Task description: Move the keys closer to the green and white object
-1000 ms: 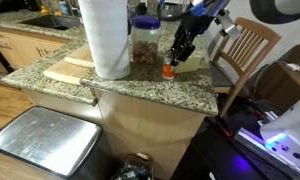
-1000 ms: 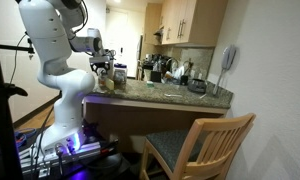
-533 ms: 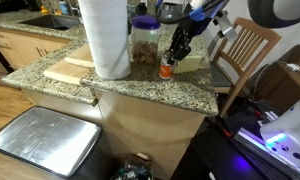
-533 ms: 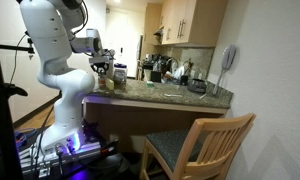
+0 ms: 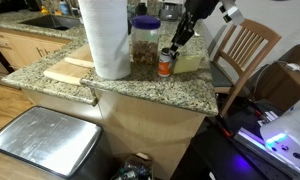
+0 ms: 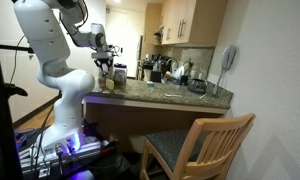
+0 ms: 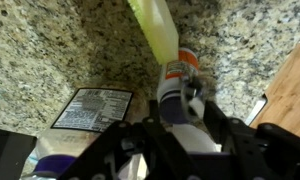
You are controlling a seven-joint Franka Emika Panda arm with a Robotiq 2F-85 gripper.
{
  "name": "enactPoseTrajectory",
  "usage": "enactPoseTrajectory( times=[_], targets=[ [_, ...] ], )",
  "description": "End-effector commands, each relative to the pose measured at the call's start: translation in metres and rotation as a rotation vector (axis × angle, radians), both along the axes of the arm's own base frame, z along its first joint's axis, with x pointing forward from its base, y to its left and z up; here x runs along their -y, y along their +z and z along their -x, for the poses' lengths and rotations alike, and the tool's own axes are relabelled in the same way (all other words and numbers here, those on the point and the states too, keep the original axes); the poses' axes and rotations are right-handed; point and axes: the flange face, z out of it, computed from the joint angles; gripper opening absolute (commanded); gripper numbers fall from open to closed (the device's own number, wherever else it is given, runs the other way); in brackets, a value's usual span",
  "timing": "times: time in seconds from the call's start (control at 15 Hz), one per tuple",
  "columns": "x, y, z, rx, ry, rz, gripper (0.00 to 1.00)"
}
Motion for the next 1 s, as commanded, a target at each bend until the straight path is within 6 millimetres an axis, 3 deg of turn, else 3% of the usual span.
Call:
enactPoseTrajectory(
  times=[0.0,0.2,0.27,0.4,0.6,0.93],
  targets=[
    [0.035,0.050,-0.016,-0.048,-0.085,-0.043,0.25],
    [0.057,0.082,-0.025,-0.043,-0.154,-0.080,0.25],
    [0.062,0.090,-0.027,-0.039,-0.177,-0.084,0.75],
    [0.069,0.099,-0.025,-0.051,-0.192,-0.087,0.83],
    [0.073,0.090,-0.014,-0.135,-0.152,-0.043,0.99],
    [0.061,0.066,0.032,-0.372,0.023,-0.042,1.00]
  ],
)
